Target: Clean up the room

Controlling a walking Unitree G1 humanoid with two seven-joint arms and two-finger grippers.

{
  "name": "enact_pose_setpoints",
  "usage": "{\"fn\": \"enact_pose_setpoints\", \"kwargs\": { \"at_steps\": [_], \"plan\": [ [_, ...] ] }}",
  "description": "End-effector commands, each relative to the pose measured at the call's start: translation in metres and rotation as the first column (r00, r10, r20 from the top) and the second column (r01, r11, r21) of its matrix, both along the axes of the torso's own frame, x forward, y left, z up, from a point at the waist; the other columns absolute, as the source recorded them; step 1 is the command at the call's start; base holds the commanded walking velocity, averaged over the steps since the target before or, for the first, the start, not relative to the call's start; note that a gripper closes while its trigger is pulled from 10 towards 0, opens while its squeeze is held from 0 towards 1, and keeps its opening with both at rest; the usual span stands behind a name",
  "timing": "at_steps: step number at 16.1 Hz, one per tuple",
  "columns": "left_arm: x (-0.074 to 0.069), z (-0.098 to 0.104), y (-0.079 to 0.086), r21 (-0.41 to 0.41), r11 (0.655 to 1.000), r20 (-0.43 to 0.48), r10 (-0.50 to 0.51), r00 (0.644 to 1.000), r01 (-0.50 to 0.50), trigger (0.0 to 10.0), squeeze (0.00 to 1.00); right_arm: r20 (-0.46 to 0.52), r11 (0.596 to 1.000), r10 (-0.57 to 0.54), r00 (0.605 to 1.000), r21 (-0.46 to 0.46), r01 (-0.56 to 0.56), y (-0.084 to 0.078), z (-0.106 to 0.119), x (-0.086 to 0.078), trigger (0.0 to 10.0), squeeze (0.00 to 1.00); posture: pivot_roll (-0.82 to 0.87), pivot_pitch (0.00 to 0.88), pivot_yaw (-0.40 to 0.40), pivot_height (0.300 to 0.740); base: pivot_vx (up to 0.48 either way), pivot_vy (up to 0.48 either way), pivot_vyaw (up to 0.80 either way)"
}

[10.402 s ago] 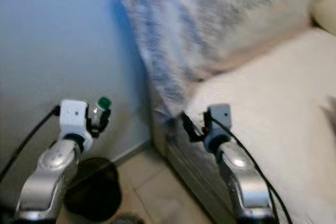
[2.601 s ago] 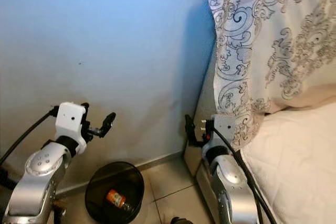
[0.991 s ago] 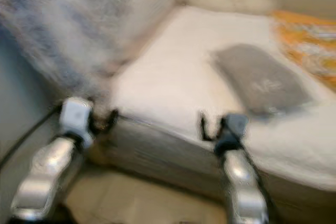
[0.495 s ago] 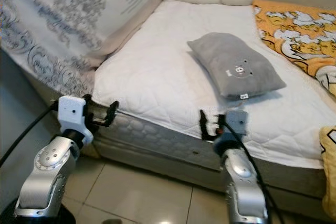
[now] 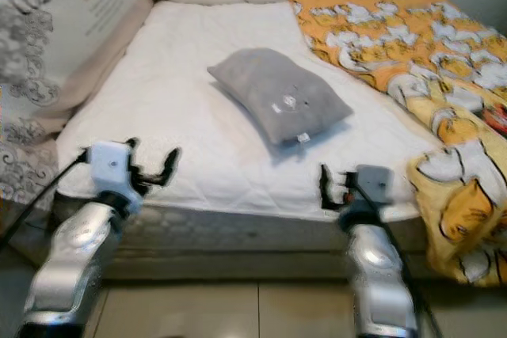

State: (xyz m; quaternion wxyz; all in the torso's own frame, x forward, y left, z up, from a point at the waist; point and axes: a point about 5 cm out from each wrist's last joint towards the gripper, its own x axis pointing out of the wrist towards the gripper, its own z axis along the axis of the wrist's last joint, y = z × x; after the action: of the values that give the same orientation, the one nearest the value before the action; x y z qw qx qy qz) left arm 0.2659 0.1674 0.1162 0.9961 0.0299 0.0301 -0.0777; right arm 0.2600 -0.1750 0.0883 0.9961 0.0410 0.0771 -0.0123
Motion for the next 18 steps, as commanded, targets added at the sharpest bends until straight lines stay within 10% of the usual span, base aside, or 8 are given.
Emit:
{"fn": "enact_pose_setpoints", "kwargs": {
  "at_steps": [1,18],
  "plan": [
    [0.0020,0.0042,-0.0041,0.001,1.000,0.017,-0.005,1.000,0.005,10.0,0.00,0.031,1.000,0.017,0.999,-0.007,-0.017,-0.0022,0.0070,0.0037,10.0,0.00,0.15,0.000,0.013,0.740,0.334,0.000,0.00],
    [0.0076,0.0034,-0.0016,-0.002,1.000,0.017,0.021,1.000,-0.021,10.0,0.00,0.038,1.000,0.016,0.999,-0.010,-0.015,-0.0042,0.0079,0.0129,10.0,0.00,0.16,0.000,0.014,0.740,0.322,0.000,0.00]
  ]
}}
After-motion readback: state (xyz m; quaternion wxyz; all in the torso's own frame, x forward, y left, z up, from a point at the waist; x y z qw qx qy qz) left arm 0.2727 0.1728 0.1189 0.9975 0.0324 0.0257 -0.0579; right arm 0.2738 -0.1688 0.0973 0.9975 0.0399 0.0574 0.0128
